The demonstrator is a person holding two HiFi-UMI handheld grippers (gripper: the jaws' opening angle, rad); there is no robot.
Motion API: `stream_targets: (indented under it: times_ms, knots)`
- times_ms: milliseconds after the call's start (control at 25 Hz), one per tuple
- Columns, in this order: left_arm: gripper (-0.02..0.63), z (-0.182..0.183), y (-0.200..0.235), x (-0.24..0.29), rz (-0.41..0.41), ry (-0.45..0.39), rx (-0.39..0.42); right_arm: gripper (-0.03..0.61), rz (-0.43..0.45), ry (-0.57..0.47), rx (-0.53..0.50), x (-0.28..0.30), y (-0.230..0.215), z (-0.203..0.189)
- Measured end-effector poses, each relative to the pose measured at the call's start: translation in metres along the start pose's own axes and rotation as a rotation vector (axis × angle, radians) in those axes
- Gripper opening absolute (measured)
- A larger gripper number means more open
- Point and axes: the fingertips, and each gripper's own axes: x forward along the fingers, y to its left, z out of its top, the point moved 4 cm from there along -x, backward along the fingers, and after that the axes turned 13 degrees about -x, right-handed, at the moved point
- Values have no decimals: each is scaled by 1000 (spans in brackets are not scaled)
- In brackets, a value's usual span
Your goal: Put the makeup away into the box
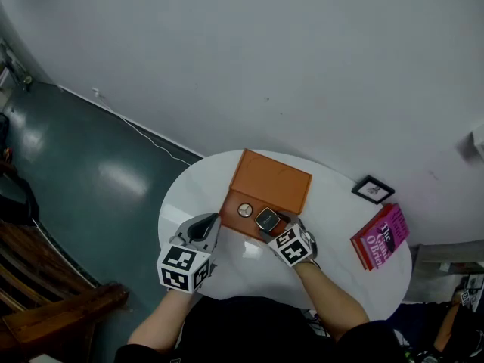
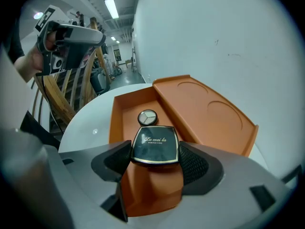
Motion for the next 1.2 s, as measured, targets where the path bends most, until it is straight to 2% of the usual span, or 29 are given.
stream_targets:
  times_ms: [200,680,840,1000,1200]
  knots:
    - [15,-3,5,4,5,15,-17,281,15,103,-108,7,6,-3]
    - [15,-2,2,-2,-18,14,-10,281,47,135,-60,10,3,-4]
    - [15,2,3,-14,-21,-4,6,281,-2,64,2,1,-2,3]
    - [15,3,1,-30,-34,-27,12,279,-69,-40,14,-24,-1,18]
    - [15,0,-14,-44,-97,-60,19,278,-152,-172,61,-70,7,37]
